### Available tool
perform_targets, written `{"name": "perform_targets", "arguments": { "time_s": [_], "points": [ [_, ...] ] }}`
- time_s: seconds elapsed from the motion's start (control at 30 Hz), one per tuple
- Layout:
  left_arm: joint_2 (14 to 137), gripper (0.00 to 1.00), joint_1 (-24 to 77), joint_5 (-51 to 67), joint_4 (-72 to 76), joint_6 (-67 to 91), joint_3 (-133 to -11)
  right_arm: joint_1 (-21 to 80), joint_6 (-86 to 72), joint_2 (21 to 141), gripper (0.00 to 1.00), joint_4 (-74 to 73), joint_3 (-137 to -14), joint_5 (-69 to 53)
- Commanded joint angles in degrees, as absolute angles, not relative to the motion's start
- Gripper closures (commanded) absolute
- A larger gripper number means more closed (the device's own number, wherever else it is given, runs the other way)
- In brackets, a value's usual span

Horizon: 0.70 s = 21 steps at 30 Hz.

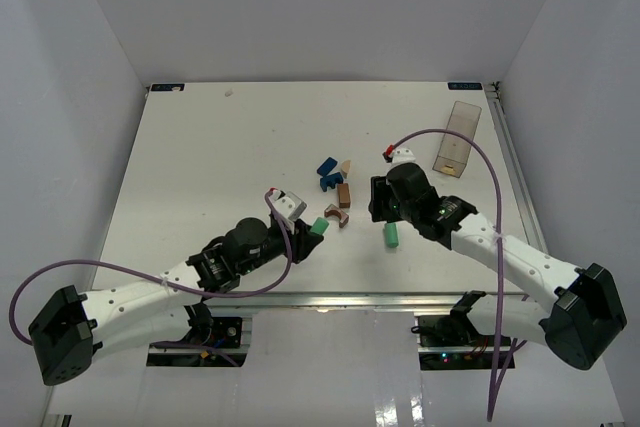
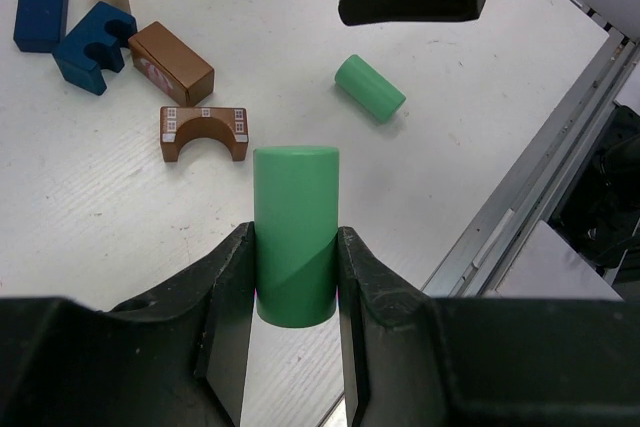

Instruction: Build the wood block tower

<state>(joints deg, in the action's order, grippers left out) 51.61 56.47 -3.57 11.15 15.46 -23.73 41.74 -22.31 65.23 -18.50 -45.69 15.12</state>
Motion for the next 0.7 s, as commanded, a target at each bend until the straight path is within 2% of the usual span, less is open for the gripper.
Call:
{"name": "perform_targets", "arguments": {
  "time_s": [0.0, 0.17, 0.3, 0.43, 0.67],
  "points": [
    [49.8, 1.0, 56.7, -2.5, 12.0, 15.1, -23.2, 41.1, -21.0, 64.8, 0.45, -22.1, -47.1, 22.0],
    [48.8, 1.0, 56.7, -2.2, 11.5, 15.0, -22.9, 39.7, -21.3, 67.4, 0.46, -23.4, -46.3, 21.3],
    [47.7, 1.0, 56.7, -1.1, 12.2, 14.5, -22.6, 39.7, -20.1, 68.2, 0.47, -20.3, -45.0, 16.6],
    [47.3, 1.0, 56.7, 5.3, 13.4, 12.2, -22.0, 39.8, -17.7, 64.4, 0.45, -17.9, -47.1, 9.0],
    [44.1, 1.0, 56.7, 7.3, 16.1, 11.1, -19.6, 39.8, -20.6, 56.0, 0.35, -7.2, -45.5, -21.3]
  ]
}}
